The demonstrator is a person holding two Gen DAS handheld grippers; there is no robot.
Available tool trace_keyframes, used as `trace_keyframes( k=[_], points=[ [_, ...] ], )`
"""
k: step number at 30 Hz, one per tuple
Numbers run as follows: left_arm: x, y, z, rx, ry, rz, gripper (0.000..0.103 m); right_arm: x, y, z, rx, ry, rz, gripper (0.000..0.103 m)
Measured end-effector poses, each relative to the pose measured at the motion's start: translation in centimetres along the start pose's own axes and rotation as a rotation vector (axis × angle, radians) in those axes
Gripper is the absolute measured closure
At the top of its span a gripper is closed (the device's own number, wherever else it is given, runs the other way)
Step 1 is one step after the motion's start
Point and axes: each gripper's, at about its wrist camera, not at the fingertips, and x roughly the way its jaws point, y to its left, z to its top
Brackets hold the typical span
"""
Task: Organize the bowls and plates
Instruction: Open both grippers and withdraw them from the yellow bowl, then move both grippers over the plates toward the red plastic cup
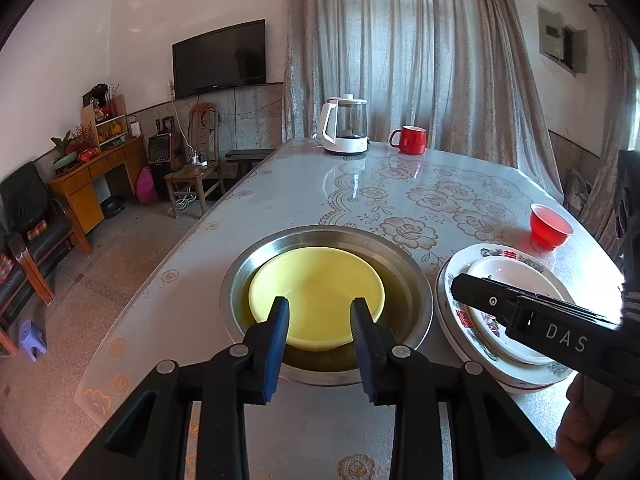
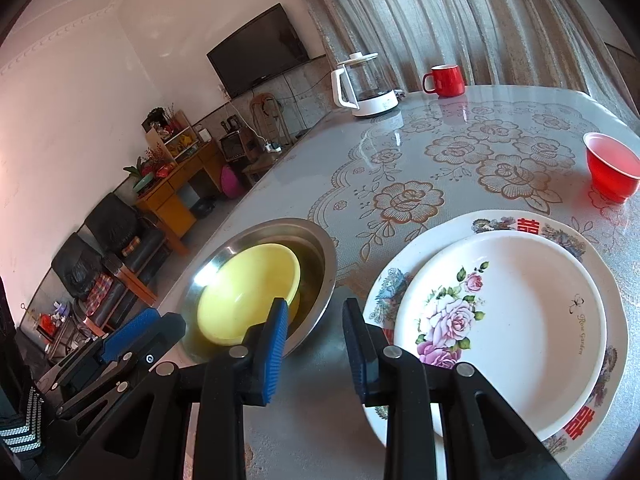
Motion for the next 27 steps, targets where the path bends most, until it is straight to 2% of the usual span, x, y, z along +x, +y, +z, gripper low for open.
trace_keyframes(
  k=[15, 27],
  points=[
    [0.2, -5.0, 0.7, 0.126, -0.009, -0.046, 0.068, -3.2, -4.9, 0.9, 0.094, -0.078, -0.051, 0.075],
    [1.5, -9.9, 2.0, 0.249, -0.016, -0.105, 0.064, -6.9, -11.4, 1.4, 0.194, -0.143, -0.171, 0.071]
  ],
)
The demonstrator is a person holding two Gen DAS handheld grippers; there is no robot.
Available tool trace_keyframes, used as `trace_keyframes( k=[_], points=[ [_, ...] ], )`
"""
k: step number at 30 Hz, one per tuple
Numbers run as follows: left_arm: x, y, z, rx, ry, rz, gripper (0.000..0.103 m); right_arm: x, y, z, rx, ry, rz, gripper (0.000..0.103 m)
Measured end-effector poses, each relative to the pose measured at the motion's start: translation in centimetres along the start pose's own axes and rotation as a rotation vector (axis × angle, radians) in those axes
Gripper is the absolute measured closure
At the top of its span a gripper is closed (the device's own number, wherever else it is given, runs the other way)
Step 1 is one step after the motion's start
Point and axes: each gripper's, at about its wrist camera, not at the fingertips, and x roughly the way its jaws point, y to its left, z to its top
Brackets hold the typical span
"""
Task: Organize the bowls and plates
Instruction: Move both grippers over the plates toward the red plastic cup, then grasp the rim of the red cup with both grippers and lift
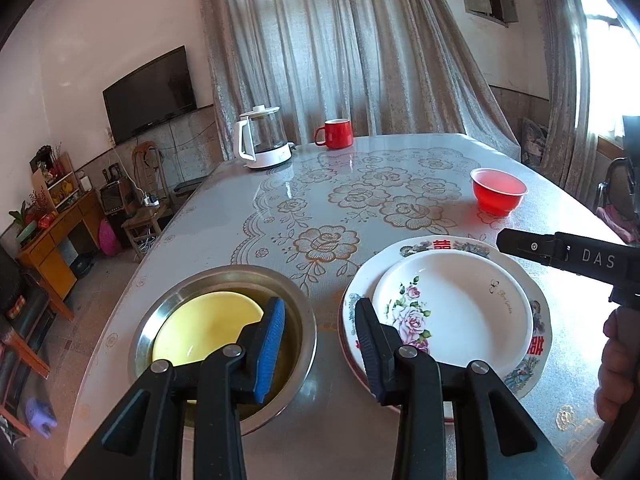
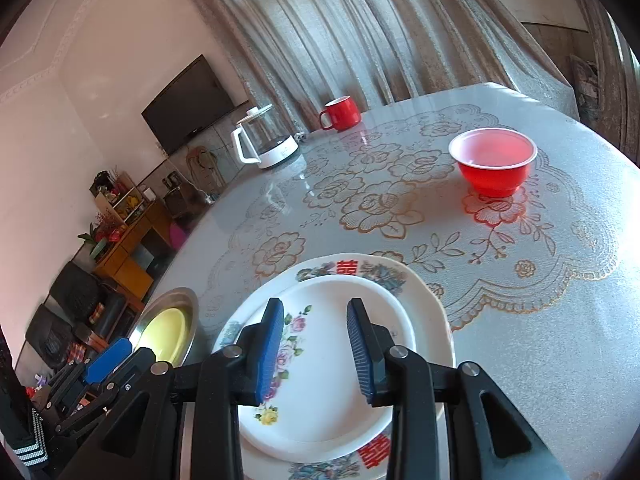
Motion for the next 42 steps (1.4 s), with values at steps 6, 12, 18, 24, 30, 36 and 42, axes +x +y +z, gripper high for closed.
trace_keyframes(
  k=[6, 12, 18, 24, 30, 36, 42],
  points=[
    [0.9, -2.2, 1.7, 0.063, -0.013, -0.033, 0.061, -1.1, -3.6, 1.4, 0.056, -0.032, -0.06, 0.071],
    [3.5, -3.5, 3.7, 0.043, 0.082, -0.164, 0.059, -1.2, -7.1, 2.7, 0.128, -0.043, -0.109, 0.071],
    [7.2, -4.3, 6.3, -0.018, 0.203, -0.231, 0.059, -1.3, -10.7, 4.2, 0.194, -0.056, -0.169, 0.071],
    [10.3, -5.5, 9.4, -0.1, 0.252, -0.322, 0.059, -1.1, -13.3, 6.5, 0.239, -0.086, -0.215, 0.071],
    [14.6, -7.9, 12.0, -0.174, 0.309, -0.411, 0.061, 0.4, -15.1, 8.8, 0.257, -0.084, -0.237, 0.071],
    [18.0, -11.2, 14.1, -0.208, 0.345, -0.499, 0.072, 2.4, -17.0, 10.7, 0.266, -0.073, -0.278, 0.071],
    [21.3, -14.3, 16.0, -0.274, 0.397, -0.55, 0.072, 3.8, -19.2, 12.3, 0.308, -0.081, -0.29, 0.071]
  ],
)
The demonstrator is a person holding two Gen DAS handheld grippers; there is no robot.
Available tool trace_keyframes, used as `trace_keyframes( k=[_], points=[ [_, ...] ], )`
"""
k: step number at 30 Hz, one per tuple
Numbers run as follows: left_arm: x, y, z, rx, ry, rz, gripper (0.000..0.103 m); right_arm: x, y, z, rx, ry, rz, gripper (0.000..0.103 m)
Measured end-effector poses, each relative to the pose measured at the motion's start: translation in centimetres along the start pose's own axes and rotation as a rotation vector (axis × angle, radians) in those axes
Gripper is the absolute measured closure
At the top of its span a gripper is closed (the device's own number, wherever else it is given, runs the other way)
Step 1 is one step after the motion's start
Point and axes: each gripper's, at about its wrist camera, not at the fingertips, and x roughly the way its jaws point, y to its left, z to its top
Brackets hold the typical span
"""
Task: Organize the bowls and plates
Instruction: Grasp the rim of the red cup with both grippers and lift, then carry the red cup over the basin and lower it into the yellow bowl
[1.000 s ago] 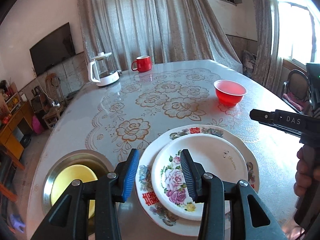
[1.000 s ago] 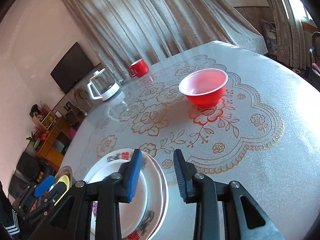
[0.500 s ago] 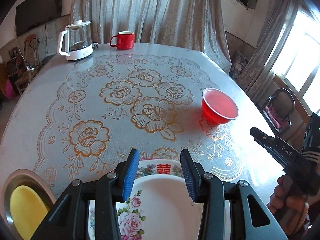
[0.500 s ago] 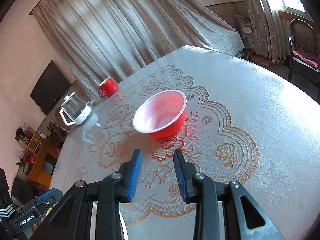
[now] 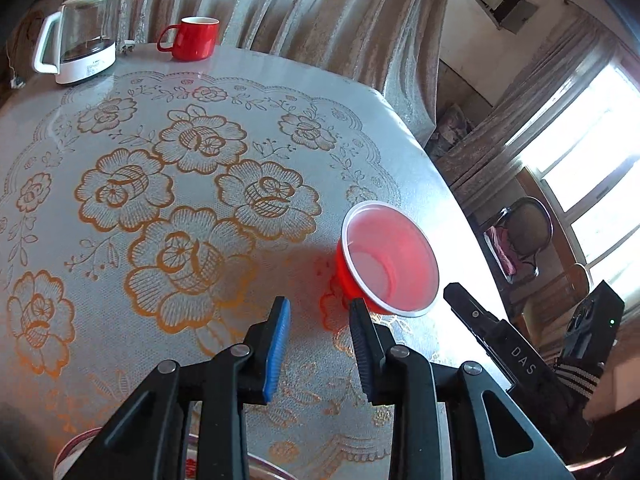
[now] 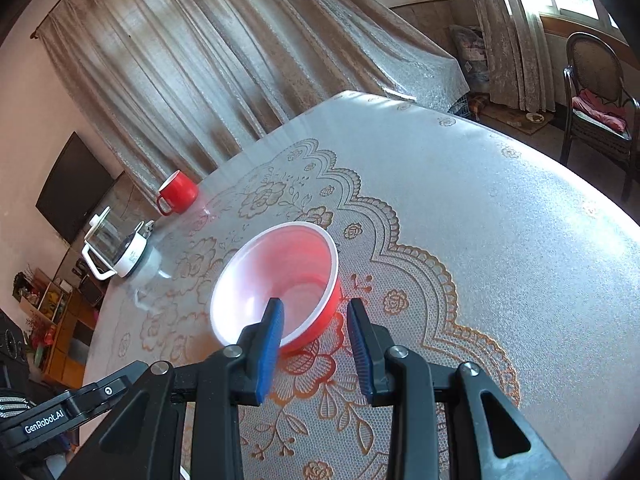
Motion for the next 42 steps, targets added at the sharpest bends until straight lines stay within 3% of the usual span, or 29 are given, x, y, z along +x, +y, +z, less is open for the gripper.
trace_keyframes(
  k=[5, 9, 11, 13, 16, 27, 42],
  points=[
    [3.2, -0.3, 1.5, -0.077, 0.032, -0.024, 0.072, 1.8, -0.6, 0.8, 0.011, 0.024, -0.003, 0.072],
    [5.3, -0.4, 1.9, -0.129, 0.059, -0.067, 0.072, 3.1, -0.5, 0.6, 0.005, 0.068, 0.027, 0.087],
    [6.0, -0.5, 1.7, -0.119, 0.077, -0.059, 0.073, 3.5, -0.1, 0.3, -0.012, 0.084, 0.047, 0.089],
    [5.8, -0.6, 1.5, -0.088, 0.063, -0.037, 0.082, 3.4, 0.5, 0.0, -0.038, 0.081, 0.049, 0.09],
    [5.2, 0.3, 1.1, -0.097, 0.062, -0.026, 0.087, 3.3, 0.9, -0.3, -0.045, 0.088, 0.048, 0.09],
    [-1.0, 4.1, -1.7, -0.097, 0.014, 0.093, 0.088, 2.8, 4.7, -3.2, -0.104, 0.156, 0.14, 0.09],
    [-11.0, 11.1, -5.4, -0.195, -0.11, 0.138, 0.088, 0.5, 13.8, -8.0, -0.219, 0.203, 0.27, 0.09]
  ],
)
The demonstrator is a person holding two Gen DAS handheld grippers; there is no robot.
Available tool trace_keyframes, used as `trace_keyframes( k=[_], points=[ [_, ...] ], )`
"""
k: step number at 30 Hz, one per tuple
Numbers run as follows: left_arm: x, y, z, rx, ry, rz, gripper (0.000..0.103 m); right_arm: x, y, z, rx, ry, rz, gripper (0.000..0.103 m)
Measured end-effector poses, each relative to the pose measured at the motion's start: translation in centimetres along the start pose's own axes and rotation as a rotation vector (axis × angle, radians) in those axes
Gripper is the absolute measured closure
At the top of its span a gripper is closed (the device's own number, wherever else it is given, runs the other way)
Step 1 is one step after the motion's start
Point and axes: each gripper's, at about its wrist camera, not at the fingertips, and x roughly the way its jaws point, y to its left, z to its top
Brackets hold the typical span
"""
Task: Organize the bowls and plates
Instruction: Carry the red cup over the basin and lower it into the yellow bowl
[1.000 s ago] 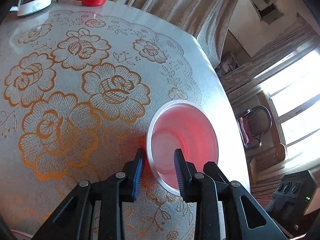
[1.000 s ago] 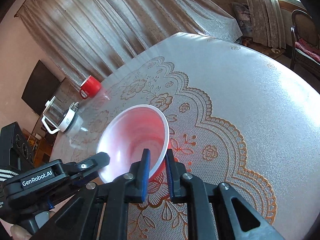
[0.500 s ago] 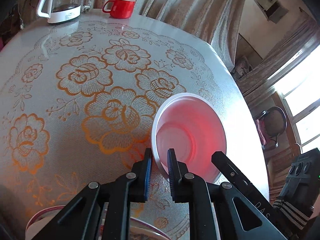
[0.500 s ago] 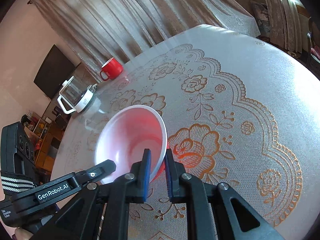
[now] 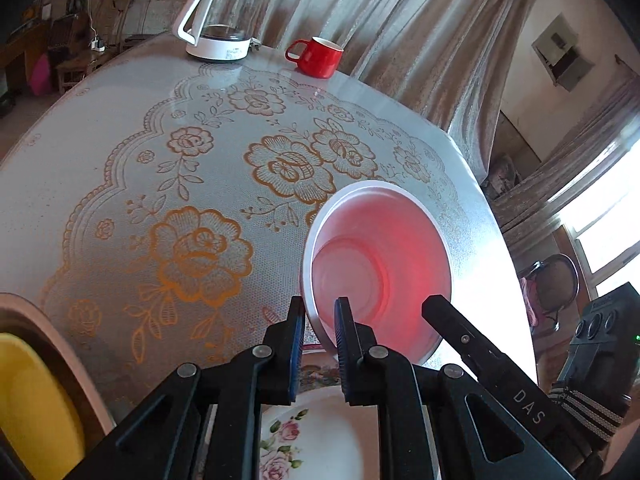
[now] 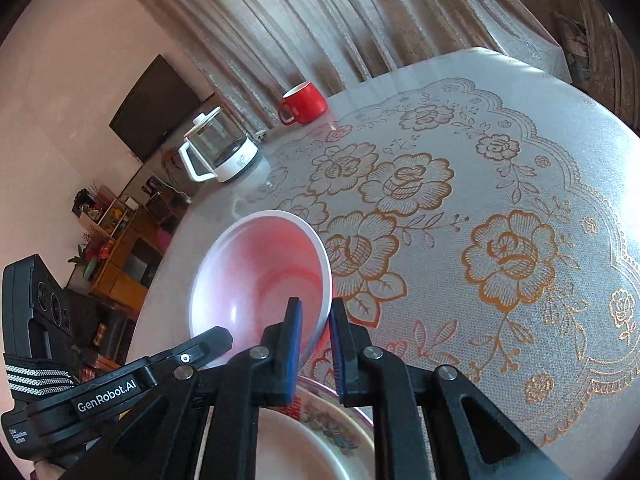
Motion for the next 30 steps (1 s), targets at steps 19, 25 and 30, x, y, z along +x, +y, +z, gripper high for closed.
trace_keyframes(
  k=[19, 25, 30],
  points=[
    [-9.5, 9.0, -3.8, -0.073, -0.159, 0.013, 0.088, 0.3, 10.6, -5.3, -0.142, 0.074, 0.148, 0.09],
    [-11.5, 12.1, -5.5, -0.121, -0.175, 0.008, 0.088, 0.7, 13.0, -7.3, -0.173, 0.114, 0.193, 0.09],
    [-12.9, 14.2, -7.0, -0.155, -0.188, 0.013, 0.088, 1.2, 14.8, -9.0, -0.205, 0.149, 0.218, 0.09]
  ],
)
